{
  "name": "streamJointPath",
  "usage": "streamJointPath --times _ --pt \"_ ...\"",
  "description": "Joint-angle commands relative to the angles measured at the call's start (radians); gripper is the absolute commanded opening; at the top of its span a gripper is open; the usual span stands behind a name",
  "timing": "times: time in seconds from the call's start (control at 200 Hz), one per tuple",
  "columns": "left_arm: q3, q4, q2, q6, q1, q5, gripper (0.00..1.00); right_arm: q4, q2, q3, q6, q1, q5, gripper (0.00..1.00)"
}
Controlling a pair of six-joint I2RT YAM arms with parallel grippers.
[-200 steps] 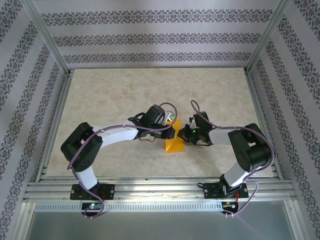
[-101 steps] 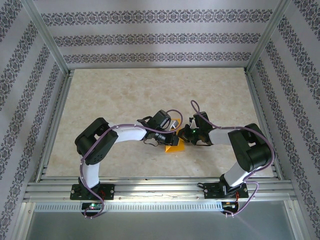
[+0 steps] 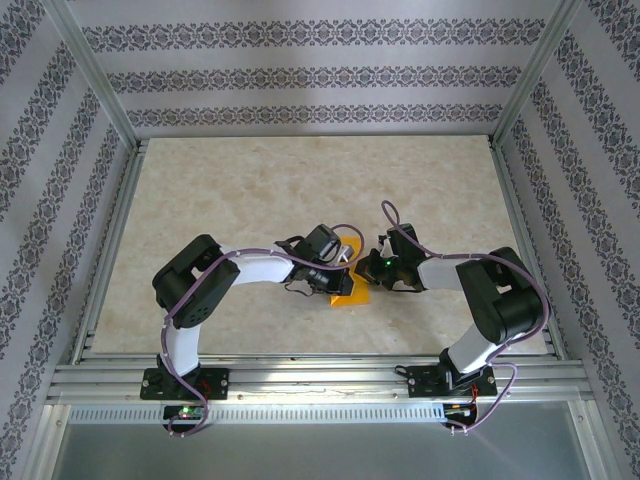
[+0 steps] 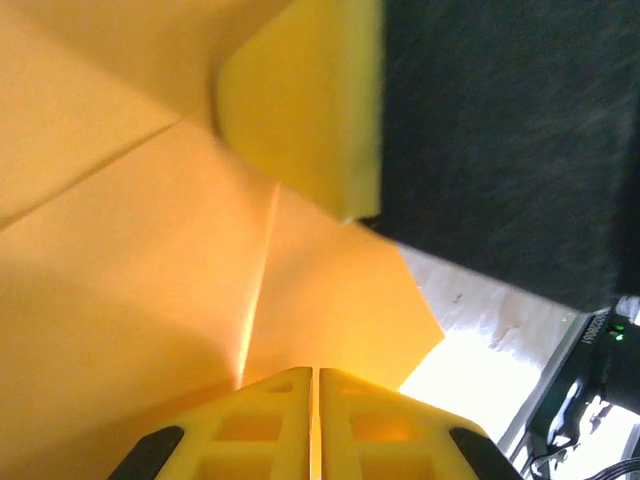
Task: Fold a paper plane with a square sheet of paper (pick it up from the middle)
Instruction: Fold the triangle a second time at the center of the table.
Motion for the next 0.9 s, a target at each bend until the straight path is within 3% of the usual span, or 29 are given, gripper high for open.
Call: streamJointPath --times 0.0,0.61,0.894 --pt "-0.031 -0.033 0.004 0.023 -0.009 -0.016 0.09 -0.101 0.039 -0.038 -0.015 -0.015 0.056 0.00" --pt "-0.195 -0.013 -0.108 -0.013 -0.009 -0.011 0.09 -0.105 0.059 -0.045 -0.026 -0.029 0.058 0.00" --pt "-0.281 -0.024 -0.233 -0.020 -0.011 -0.040 0.05 -0.101 0.057 -0.048 -0.021 -0.030 0.058 0.00"
